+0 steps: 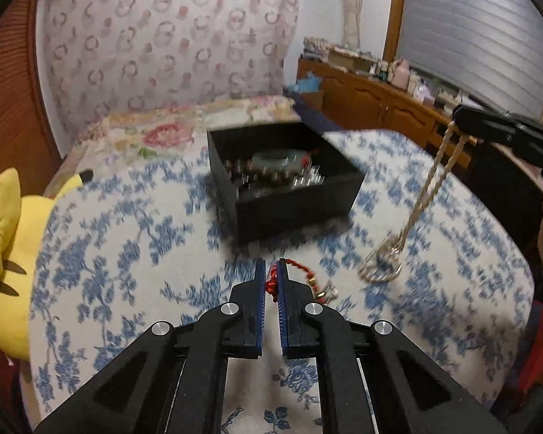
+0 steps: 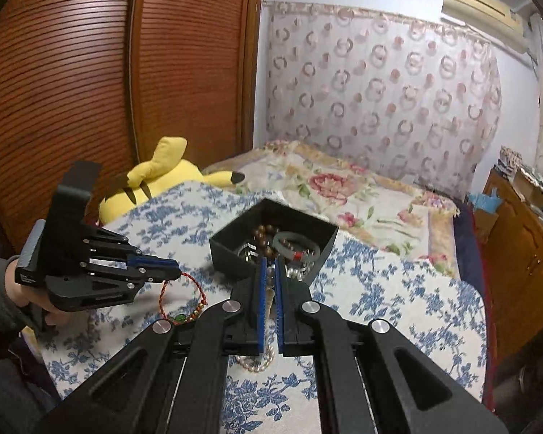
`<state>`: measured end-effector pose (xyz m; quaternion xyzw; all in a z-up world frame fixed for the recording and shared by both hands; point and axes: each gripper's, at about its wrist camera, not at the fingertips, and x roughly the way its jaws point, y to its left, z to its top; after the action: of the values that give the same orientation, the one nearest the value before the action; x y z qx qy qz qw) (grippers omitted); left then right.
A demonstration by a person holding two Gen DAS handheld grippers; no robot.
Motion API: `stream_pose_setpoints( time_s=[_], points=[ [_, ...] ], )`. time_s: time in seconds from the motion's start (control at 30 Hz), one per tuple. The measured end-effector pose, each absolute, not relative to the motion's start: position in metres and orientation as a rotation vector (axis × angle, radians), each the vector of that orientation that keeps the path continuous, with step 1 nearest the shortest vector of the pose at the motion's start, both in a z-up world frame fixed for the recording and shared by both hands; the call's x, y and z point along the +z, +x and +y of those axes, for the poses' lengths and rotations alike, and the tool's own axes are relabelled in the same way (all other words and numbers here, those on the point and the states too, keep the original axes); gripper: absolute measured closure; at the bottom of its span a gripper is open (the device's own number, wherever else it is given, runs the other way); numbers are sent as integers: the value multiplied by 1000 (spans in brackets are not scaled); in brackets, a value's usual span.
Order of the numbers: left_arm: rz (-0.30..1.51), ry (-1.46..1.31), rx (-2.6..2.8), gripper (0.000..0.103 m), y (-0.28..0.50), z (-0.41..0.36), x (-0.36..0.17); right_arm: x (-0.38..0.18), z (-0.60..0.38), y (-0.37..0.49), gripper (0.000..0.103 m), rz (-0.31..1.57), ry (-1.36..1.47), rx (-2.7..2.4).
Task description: Organize jewelry
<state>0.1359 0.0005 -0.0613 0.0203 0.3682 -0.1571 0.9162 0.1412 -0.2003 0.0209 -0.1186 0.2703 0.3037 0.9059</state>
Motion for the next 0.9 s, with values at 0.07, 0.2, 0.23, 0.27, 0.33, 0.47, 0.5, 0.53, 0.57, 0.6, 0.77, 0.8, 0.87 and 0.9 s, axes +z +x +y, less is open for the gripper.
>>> stream_pose_setpoints(
  time_s=[0.07,0.2,0.23,0.27,0.33,0.47,0.5,0.53,0.57,0.6,0.77,0.8,0.87,0.9],
  points=[
    [732,38,-329,98,133,0,-50,29,-200,139,98,540,-246,631],
    [696,33,-341,98,130,-3,-33,44,-199,137,98,501,-252,631],
    [686,32,-343,98,129,-4,-28,48,-198,137,98,494,-253,632],
    [679,33,-343,98,130,-5,-25,52,-197,137,98,485,-255,632],
    [667,33,-342,98,131,-6,-19,60,-196,139,98,468,-258,631],
    [650,32,-336,98,135,-6,-12,74,-195,143,98,443,-255,629],
    [648,32,-334,98,136,-6,-11,76,-194,143,98,437,-254,628],
    [646,32,-332,98,138,-6,-10,79,-193,144,98,428,-253,628],
    [643,31,-330,98,139,-6,-9,83,-192,144,98,416,-253,624],
    [641,31,-328,98,141,-6,-8,86,-192,145,98,409,-251,623],
    [632,16,-316,98,153,-3,-2,104,-186,151,98,368,-249,613],
    [627,15,-312,98,155,-3,0,108,-185,153,98,362,-250,608],
    [619,13,-307,98,161,-3,5,114,-183,159,98,355,-248,599],
    [616,11,-306,98,163,-3,7,117,-182,162,98,351,-246,597]
  ],
)
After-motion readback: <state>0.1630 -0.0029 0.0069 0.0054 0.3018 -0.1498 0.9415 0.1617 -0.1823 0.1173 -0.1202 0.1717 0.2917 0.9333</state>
